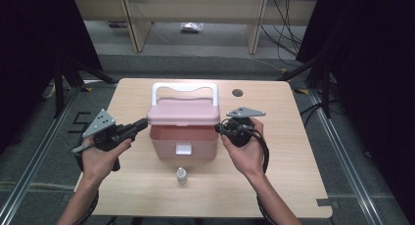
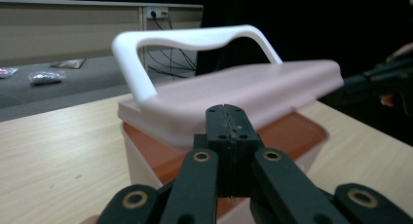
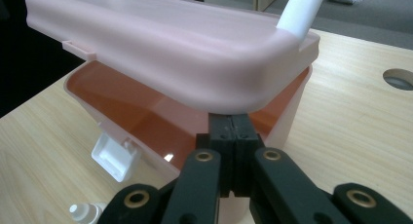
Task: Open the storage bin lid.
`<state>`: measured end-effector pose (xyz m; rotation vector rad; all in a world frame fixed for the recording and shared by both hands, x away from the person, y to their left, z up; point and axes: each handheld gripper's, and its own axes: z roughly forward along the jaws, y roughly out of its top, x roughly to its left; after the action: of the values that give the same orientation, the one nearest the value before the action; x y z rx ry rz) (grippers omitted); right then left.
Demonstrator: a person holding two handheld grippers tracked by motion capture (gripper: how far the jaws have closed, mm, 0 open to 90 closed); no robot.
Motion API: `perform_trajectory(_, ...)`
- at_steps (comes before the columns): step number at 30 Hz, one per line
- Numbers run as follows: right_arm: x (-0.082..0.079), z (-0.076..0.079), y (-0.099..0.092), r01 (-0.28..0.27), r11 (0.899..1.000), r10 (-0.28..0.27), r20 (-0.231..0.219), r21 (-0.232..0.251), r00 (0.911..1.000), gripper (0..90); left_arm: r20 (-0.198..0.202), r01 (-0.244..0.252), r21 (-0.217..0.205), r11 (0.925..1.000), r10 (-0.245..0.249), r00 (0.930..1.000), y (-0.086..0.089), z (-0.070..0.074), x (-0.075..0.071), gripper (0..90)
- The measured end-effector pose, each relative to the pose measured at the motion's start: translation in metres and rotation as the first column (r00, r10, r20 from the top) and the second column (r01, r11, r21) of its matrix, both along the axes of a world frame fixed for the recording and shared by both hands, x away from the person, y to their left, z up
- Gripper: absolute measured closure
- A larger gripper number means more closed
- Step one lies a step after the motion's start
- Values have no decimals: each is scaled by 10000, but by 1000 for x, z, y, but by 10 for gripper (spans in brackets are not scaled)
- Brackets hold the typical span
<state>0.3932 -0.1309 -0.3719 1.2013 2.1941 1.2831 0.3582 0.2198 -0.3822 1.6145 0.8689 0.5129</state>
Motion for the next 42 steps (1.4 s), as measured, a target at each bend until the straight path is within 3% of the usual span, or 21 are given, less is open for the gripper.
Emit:
perform_trajectory(4, -1, 2, 1, 71, 9999, -70, -157, 93, 9999, 900, -49, 171, 255, 9995, -170, 9998, -6, -7, -5, 895)
perform_trajectory(7, 0, 2, 1, -42, 10000, 42, 46, -14, 10000, 900, -253, 187, 322, 9993, -179, 9995, -11, -13, -5, 896)
perform_trajectory(11, 1, 2, 2, -94, 9999, 96, 214, -107, 9997, 900, -418, 141, 466, 9988, -122, 9991, -17, -19, 0, 895)
perform_trajectory(13, -1, 4, 2, 122, 9999, -122, -93, 18, 9999, 900, -453, 56, 641, 9979, -27, 9990, -19, -20, 3, 896)
perform_trajectory(19, 1, 4, 2, -73, 10000, 73, 95, -31, 9999, 900, -598, -167, 736, 9971, 211, 9980, -22, -21, 13, 896)
perform_trajectory(22, -1, 5, 3, 110, 9999, -110, -49, 25, 9999, 900, -658, -255, 641, 9976, 297, 9974, -24, -22, 17, 895)
perform_trajectory(30, 0, 6, 2, 31, 9999, -31, 41, -124, 10000, 900, -586, -334, 563, 9979, 367, 9976, -30, -20, 22, 896)
perform_trajectory(31, 0, 5, 3, 63, 10000, -63, -1, 36, 10000, 900, -572, -337, 539, 9980, 368, 9977, -31, -20, 23, 896)
perform_trajectory(37, 0, 5, 2, 28, 9999, -27, 36, -116, 10000, 900, -447, -342, 428, 9985, 361, 9983, -35, -16, 28, 896)
perform_trajectory(42, -4, 3, 3, -110, 9999, 110, 62, 33, 9999, 900, -376, -378, 424, 9984, 394, 9985, -36, -13, 29, 897)
